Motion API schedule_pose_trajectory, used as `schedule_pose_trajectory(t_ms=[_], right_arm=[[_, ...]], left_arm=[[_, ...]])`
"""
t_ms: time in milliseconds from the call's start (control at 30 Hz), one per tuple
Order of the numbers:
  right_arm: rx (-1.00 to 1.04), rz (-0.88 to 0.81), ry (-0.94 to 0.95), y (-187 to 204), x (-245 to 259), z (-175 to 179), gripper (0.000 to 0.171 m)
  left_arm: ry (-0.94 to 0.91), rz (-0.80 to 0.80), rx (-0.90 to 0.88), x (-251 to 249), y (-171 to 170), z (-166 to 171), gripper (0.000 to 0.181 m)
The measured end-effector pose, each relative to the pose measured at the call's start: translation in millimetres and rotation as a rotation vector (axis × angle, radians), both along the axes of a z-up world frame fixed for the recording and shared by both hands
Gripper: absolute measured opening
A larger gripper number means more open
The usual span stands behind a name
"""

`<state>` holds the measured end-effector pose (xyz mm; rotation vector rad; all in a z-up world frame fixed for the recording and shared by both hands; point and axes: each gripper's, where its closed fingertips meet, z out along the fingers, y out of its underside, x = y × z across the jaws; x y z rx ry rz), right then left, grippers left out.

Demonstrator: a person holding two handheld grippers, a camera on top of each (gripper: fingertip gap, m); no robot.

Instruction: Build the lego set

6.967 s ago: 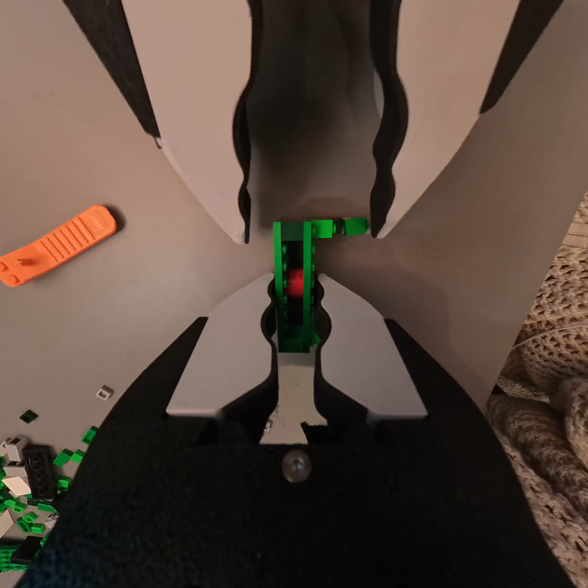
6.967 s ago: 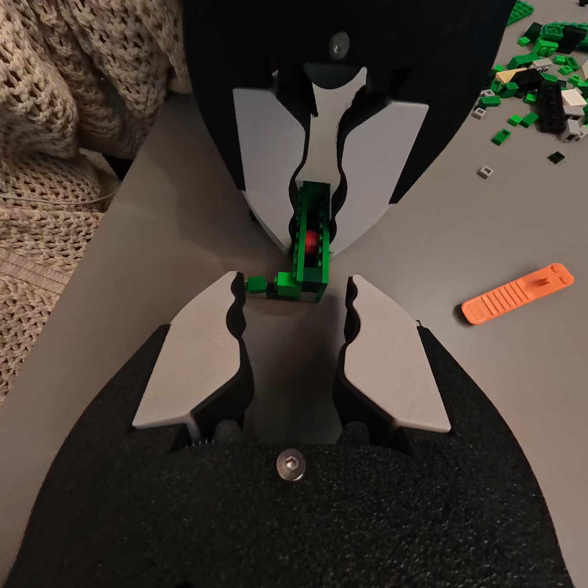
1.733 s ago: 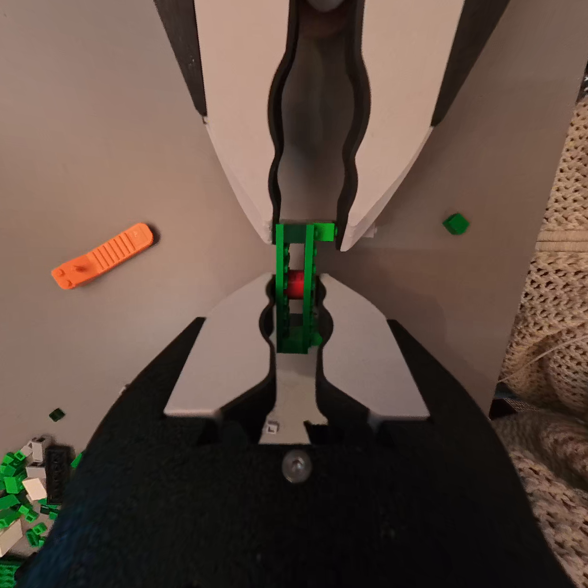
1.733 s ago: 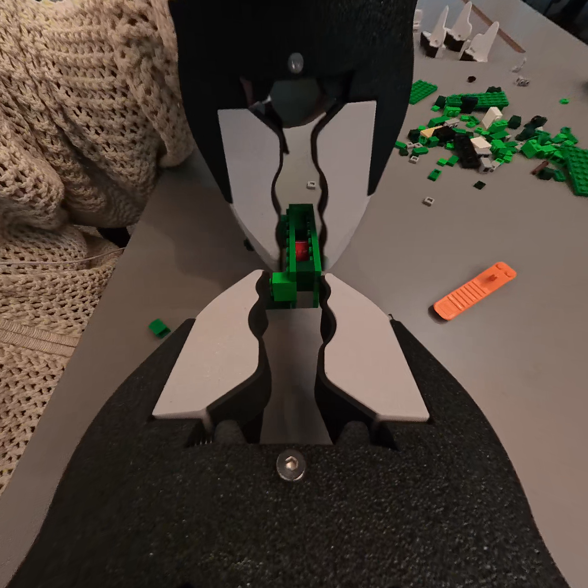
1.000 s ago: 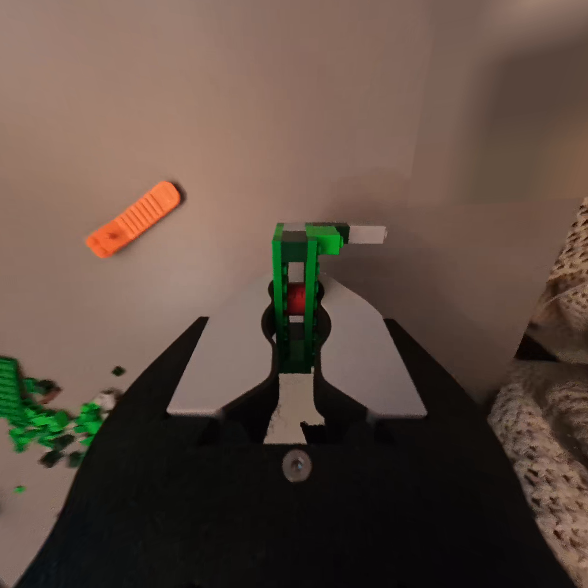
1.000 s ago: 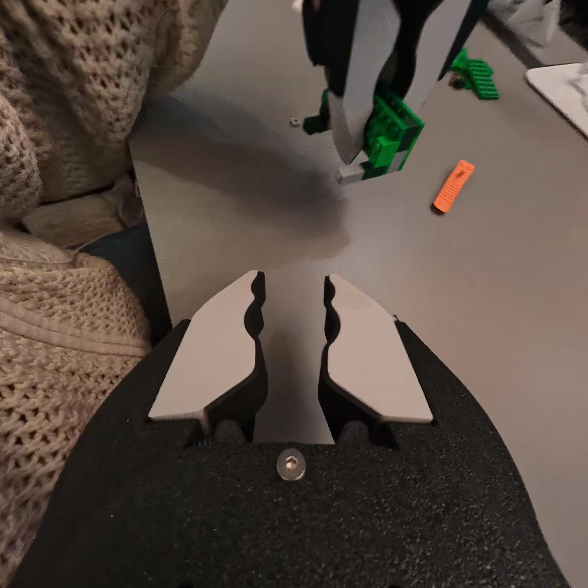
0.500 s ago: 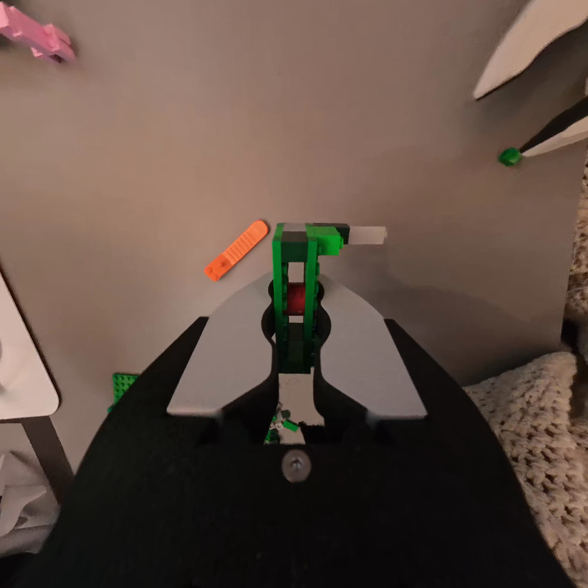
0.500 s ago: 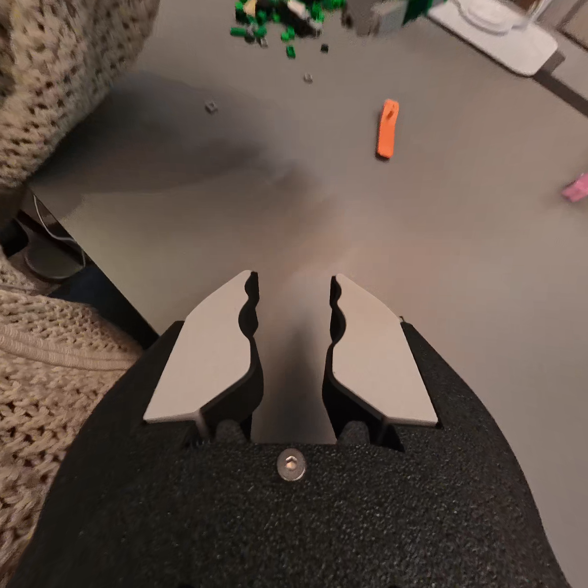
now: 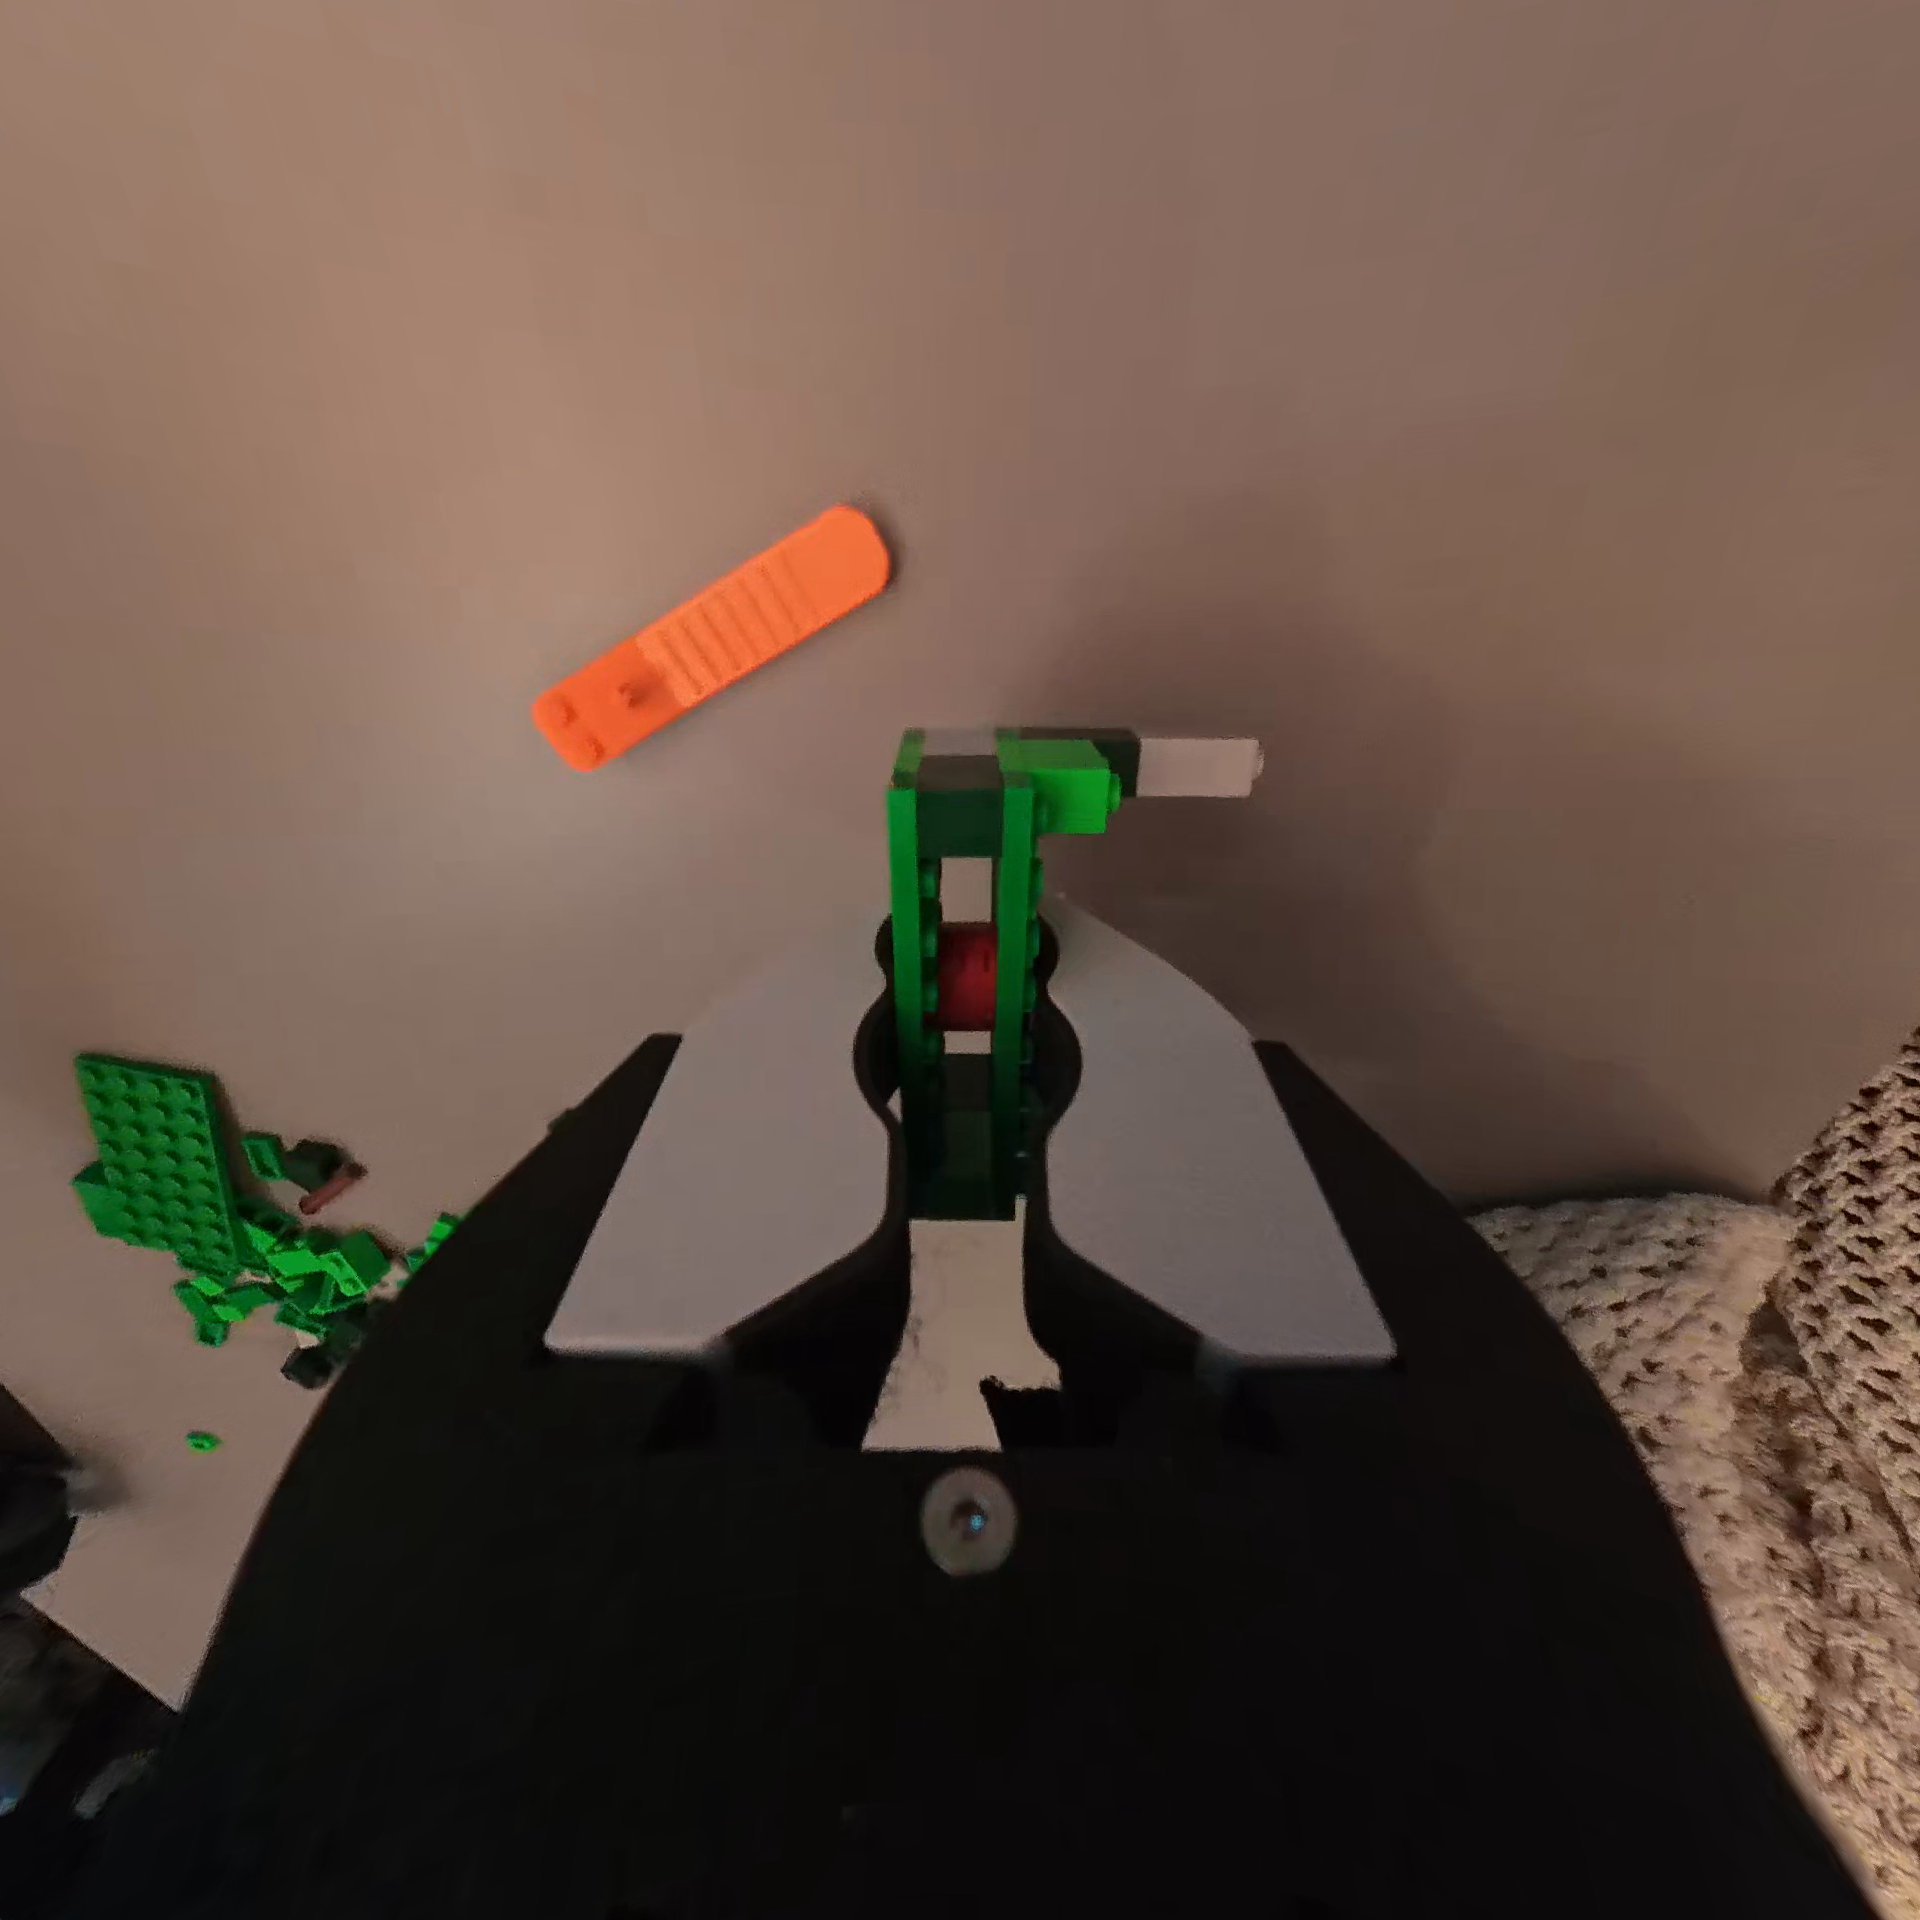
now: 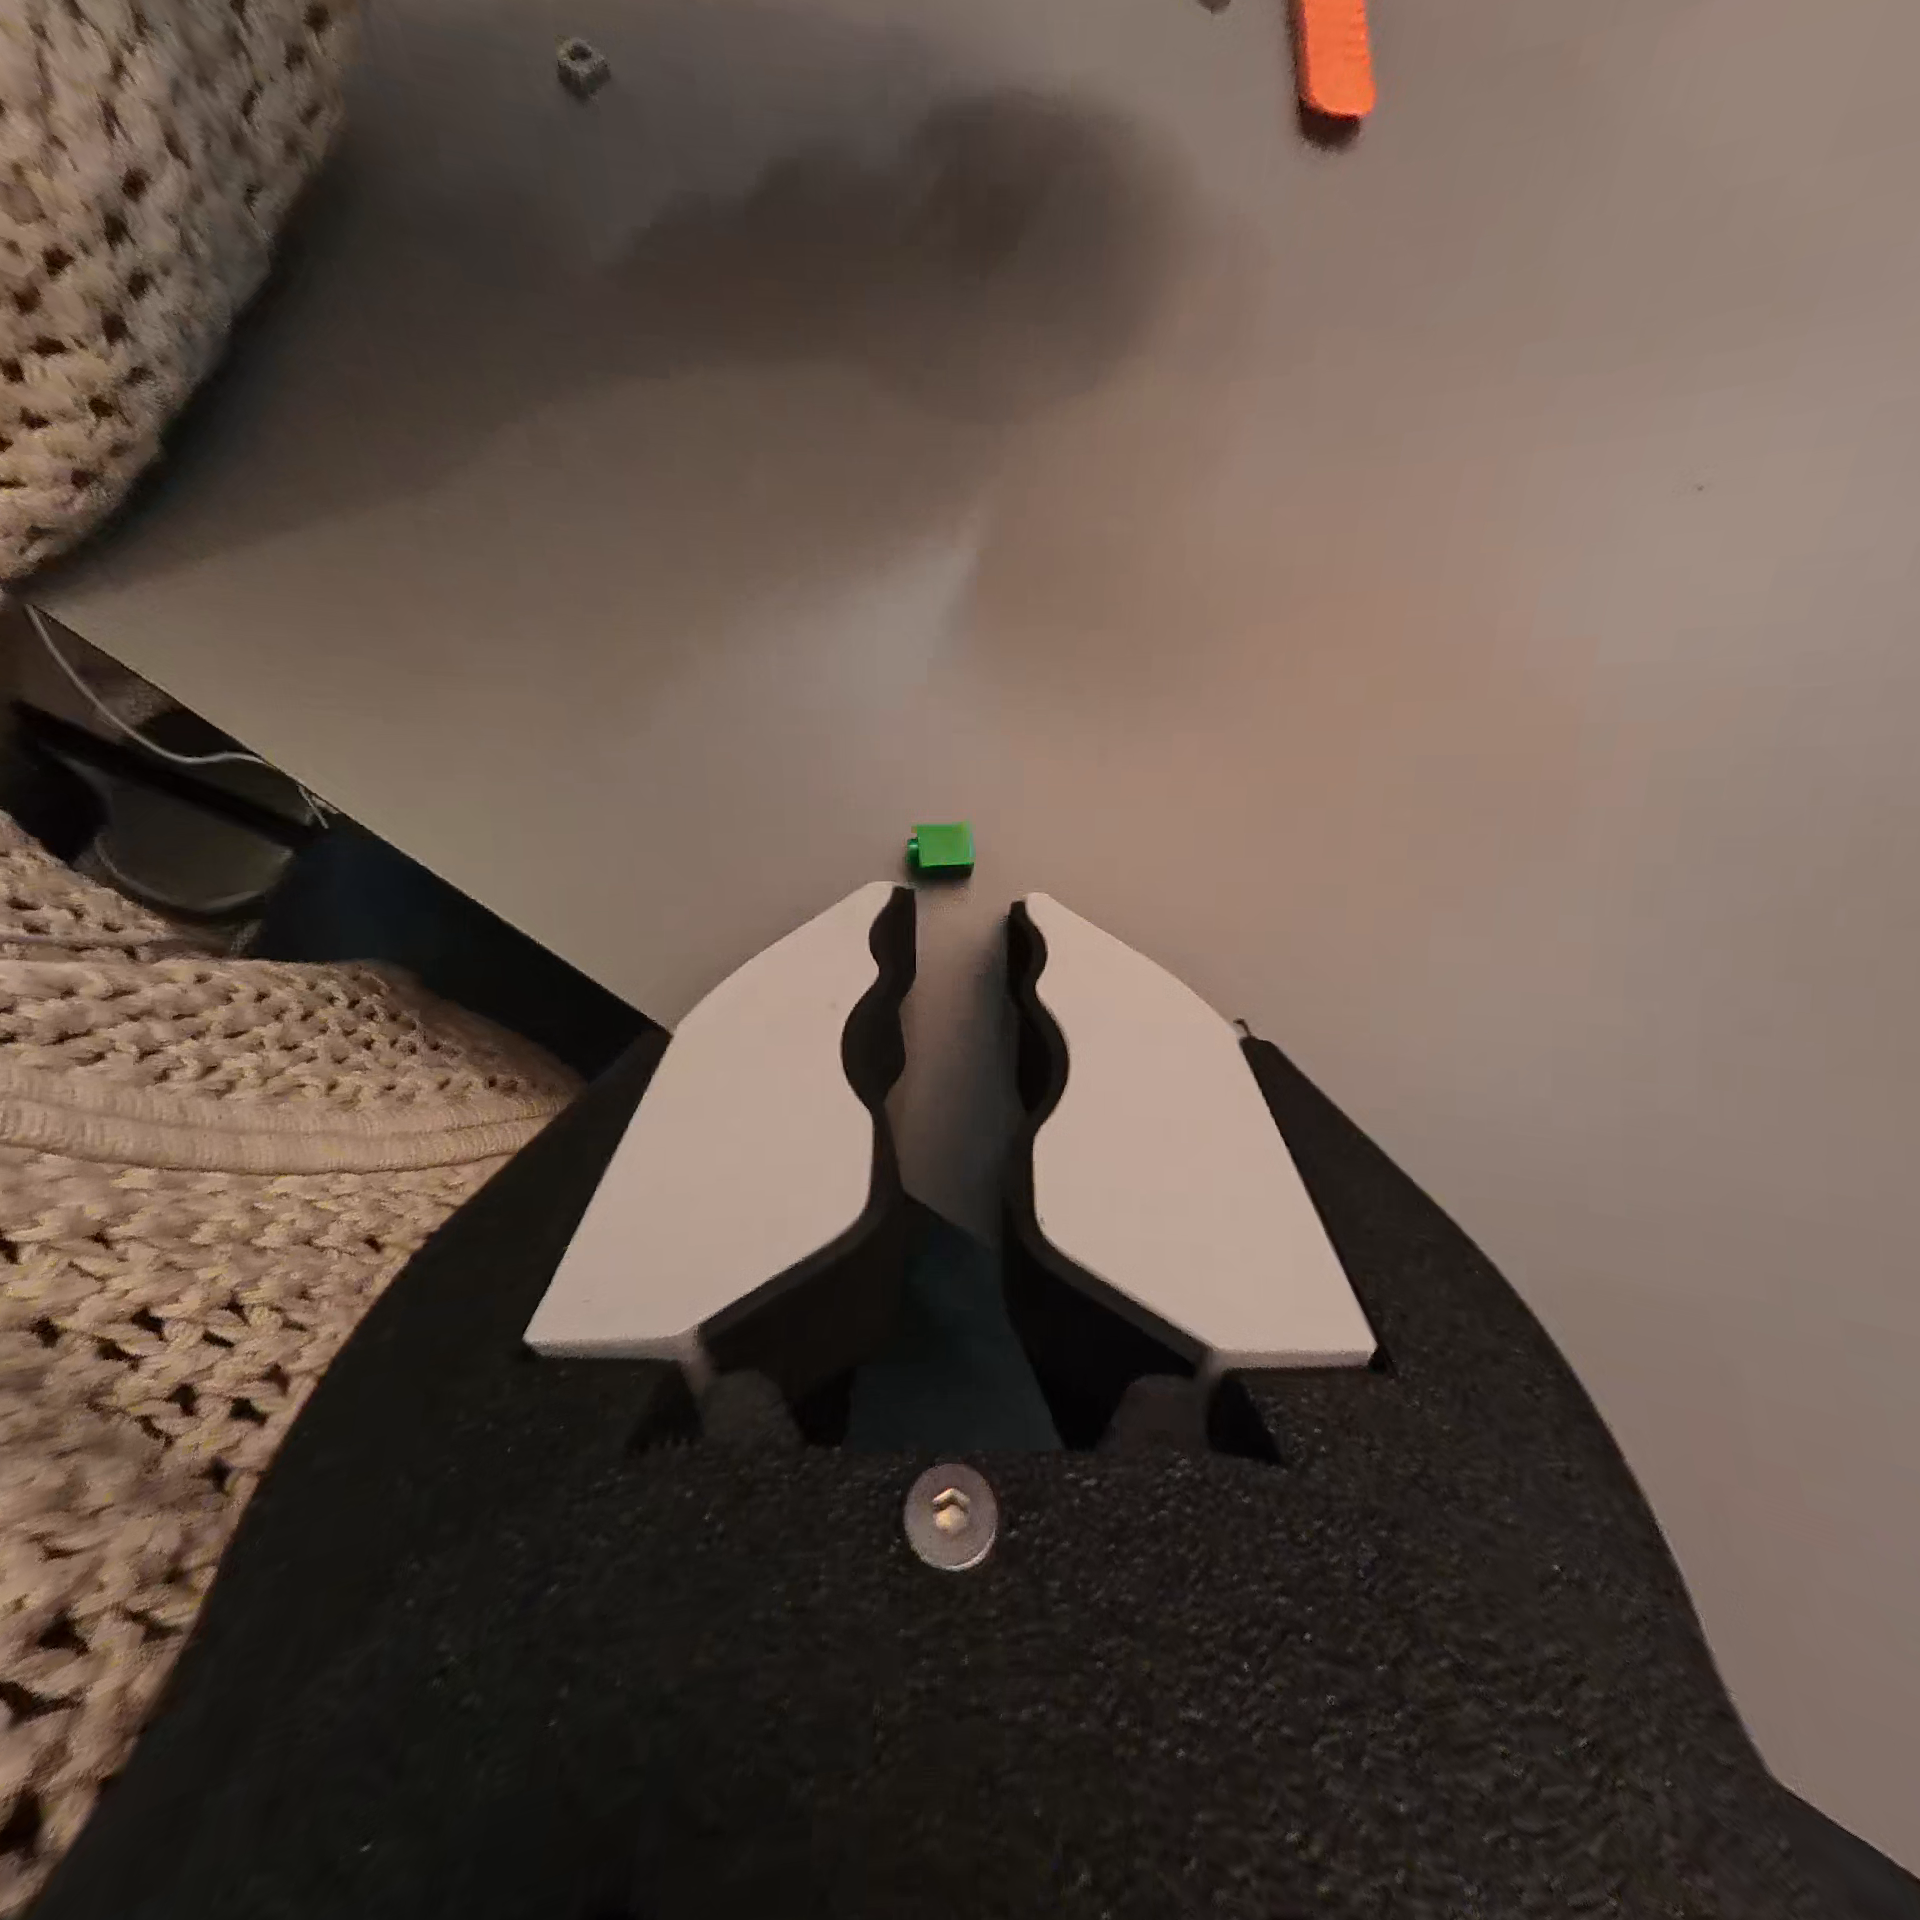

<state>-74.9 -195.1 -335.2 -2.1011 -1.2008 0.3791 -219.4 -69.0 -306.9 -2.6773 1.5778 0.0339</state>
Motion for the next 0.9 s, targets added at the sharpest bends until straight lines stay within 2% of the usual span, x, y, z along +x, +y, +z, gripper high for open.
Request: schedule_pose_trajectory(t_ms=[33, 267, 433, 533, 600, 700, 900], right_arm=[[-0.004, 0.004, -0.010, -1, -1, 0, 0.017], [0.054, 0.049, -0.090, 8, -6, 1, 0.018], [0.237, 0.050, -0.246, 34, 10, 10, 0.013], [0.138, 0.044, -0.098, 20, 3, 16, 0.012], [0.067, 0.001, -0.026, 19, 1, 13, 0.019], [0.000, -0.077, 0.009, 26, 4, 5, 0.028], [-0.036, -0.076, 0.044, 27, -4, 1, 0.025]], left_arm=[[-0.006, -0.015, 0.006, 3, -1, 1, 0.019], [-0.029, -0.054, 0.029, 8, -4, 9, 0.019], [-0.034, -0.055, 0.036, 8, -4, 11, 0.020], [-0.035, -0.065, 0.032, 10, -6, 11, 0.020], [-0.035, -0.074, 0.033, 12, -6, 10, 0.019], [-0.027, -0.083, 0.030, 13, -8, 9, 0.020], [-0.030, -0.087, 0.024, 17, -8, 8, 0.019]])
